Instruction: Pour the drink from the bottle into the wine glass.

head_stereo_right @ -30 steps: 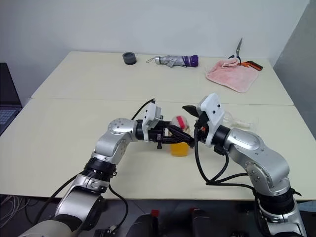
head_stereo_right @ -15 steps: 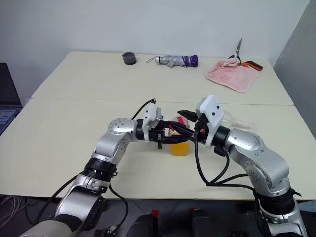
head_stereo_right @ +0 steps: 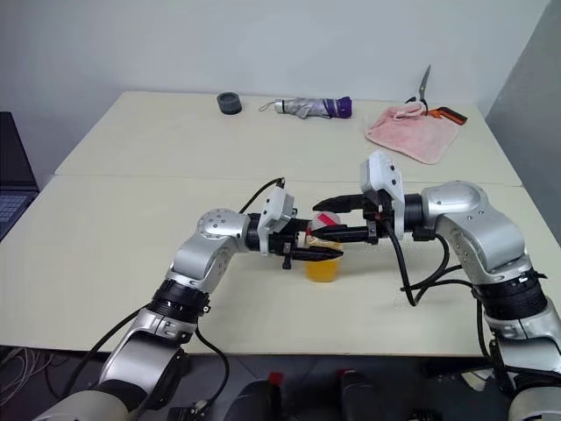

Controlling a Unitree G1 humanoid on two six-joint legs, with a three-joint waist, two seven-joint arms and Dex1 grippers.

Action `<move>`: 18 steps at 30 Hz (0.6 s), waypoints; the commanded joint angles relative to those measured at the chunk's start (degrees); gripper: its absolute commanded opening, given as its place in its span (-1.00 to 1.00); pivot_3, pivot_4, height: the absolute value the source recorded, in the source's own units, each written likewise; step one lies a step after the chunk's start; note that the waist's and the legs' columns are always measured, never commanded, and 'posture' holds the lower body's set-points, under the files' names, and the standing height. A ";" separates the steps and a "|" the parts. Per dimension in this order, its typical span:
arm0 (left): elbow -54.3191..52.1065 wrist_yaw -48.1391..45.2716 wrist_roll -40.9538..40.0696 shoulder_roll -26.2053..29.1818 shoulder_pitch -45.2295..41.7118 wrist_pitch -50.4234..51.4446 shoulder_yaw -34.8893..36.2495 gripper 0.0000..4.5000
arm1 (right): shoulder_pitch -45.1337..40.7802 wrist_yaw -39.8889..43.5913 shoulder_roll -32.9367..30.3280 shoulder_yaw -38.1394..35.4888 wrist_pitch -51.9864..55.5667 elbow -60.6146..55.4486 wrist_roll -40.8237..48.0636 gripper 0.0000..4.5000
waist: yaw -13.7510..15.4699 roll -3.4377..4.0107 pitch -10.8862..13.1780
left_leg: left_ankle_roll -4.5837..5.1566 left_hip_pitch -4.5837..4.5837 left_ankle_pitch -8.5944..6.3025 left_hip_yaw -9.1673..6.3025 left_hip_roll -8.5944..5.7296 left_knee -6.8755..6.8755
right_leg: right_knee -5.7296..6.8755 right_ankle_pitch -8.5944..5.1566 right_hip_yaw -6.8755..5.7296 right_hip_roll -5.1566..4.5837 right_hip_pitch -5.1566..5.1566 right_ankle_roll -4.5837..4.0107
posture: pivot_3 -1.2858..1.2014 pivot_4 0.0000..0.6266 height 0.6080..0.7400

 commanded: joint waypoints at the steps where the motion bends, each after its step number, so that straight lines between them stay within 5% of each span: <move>1: -3.37 1.54 -2.26 0.32 -0.49 -0.30 2.99 -0.19 | 2.31 -3.77 -0.99 -5.14 2.02 -2.29 0.26 0.14 | 0.07 0.00 0.00 | 0.00 -0.02 0.00 -0.01 -0.01 0.00 | 0.00 0.00 0.00 -0.04 0.00 0.00 | 0.03 -0.52 1.00; 7: -1.61 3.68 -1.47 -0.54 -0.65 -1.06 3.24 -0.19 | 12.57 -22.21 4.22 -15.79 8.86 -19.97 6.14 0.99 | 0.18 0.00 0.00 | 0.00 -0.06 0.00 -0.03 -0.01 0.03 | 0.02 0.00 0.02 -0.13 -0.01 0.01 | 0.03 -0.52 1.00; 13: 1.96 4.44 -0.72 -2.27 -2.34 -2.48 3.07 -0.19 | 20.71 -44.51 14.84 -12.86 15.22 -35.35 3.26 1.00 | -0.06 0.00 0.00 | -0.01 -0.05 0.01 -0.05 -0.03 0.02 | 0.04 -0.01 0.02 -0.08 -0.01 0.01 | 0.03 -0.52 1.00; 18: 5.15 4.30 0.01 -3.75 -4.01 -4.15 2.64 -0.19 | 20.69 -54.77 20.41 -6.91 16.79 -36.57 -3.60 1.00 | -0.07 0.00 0.00 | -0.02 0.00 0.02 -0.03 -0.03 0.05 | 0.10 -0.01 0.03 0.00 -0.01 0.03 | 0.03 -0.52 1.00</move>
